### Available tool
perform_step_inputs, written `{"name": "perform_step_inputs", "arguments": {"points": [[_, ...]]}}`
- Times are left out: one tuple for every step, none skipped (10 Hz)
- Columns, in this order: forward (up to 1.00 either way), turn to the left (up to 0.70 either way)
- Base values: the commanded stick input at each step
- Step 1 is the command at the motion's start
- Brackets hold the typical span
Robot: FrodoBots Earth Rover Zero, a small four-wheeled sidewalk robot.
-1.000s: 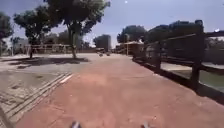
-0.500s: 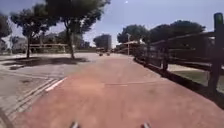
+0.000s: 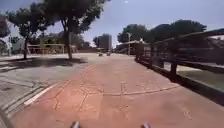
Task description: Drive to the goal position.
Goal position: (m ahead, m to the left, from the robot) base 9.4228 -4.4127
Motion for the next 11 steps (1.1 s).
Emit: {"name": "perform_step_inputs", "arguments": {"points": [[1.0,0.0],[1.0,0.0],[1.0,0.0],[1.0,0.0],[1.0,0.0],[1.0,0.0],[1.0,0.0],[1.0,-0.02],[1.0,-0.4],[1.0,-0.4],[1.0,-0.14]]}}
